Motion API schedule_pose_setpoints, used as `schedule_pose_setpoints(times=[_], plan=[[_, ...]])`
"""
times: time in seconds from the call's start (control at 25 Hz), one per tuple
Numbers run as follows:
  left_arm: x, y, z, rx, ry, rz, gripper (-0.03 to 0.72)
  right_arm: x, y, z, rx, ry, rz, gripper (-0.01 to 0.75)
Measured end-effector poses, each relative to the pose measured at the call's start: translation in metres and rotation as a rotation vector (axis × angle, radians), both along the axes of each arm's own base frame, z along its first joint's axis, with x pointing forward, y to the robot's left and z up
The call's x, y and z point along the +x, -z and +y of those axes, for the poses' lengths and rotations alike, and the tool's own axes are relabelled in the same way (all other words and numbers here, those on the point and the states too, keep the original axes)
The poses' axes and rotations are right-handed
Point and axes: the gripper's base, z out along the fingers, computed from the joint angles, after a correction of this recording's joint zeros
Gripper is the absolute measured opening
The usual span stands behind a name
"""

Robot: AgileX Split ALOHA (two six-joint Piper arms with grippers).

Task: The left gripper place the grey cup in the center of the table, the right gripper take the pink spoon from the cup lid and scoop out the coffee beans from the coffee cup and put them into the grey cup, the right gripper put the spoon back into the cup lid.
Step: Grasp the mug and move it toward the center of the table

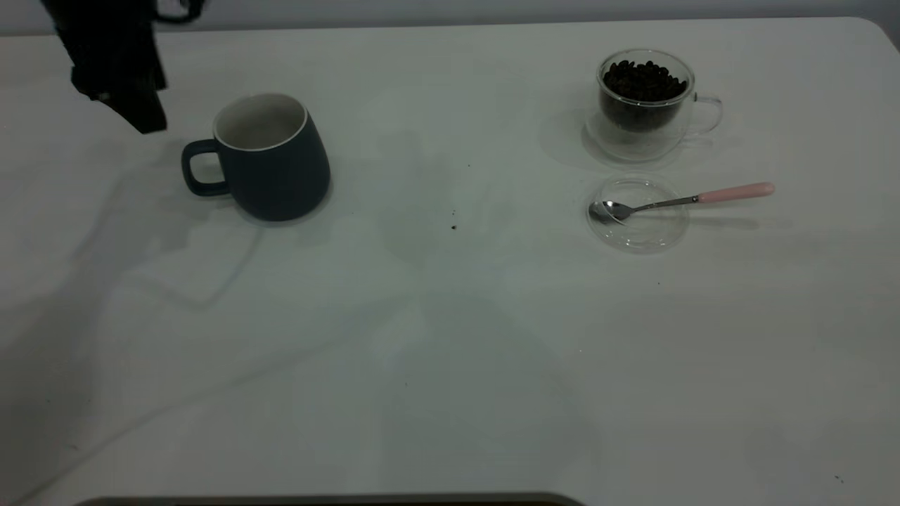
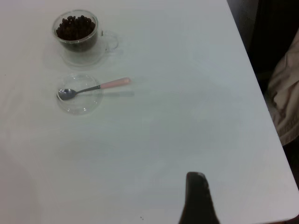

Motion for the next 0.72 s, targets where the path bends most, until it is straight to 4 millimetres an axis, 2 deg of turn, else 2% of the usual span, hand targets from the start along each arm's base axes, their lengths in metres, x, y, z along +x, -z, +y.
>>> schedule_pose_setpoints(times=[0.4,0.72], plan=[[-0.003,0.028,-0.010,-0.080,0.091,0.057,0.565,0.000,0.000,0.000,0.000,0.000,0.000,0.579],[-0.004,0.035,-0.026,-0.183,0.185,0.047,0.565,0.000,0.000,0.000,0.000,0.000,0.000,0.579]])
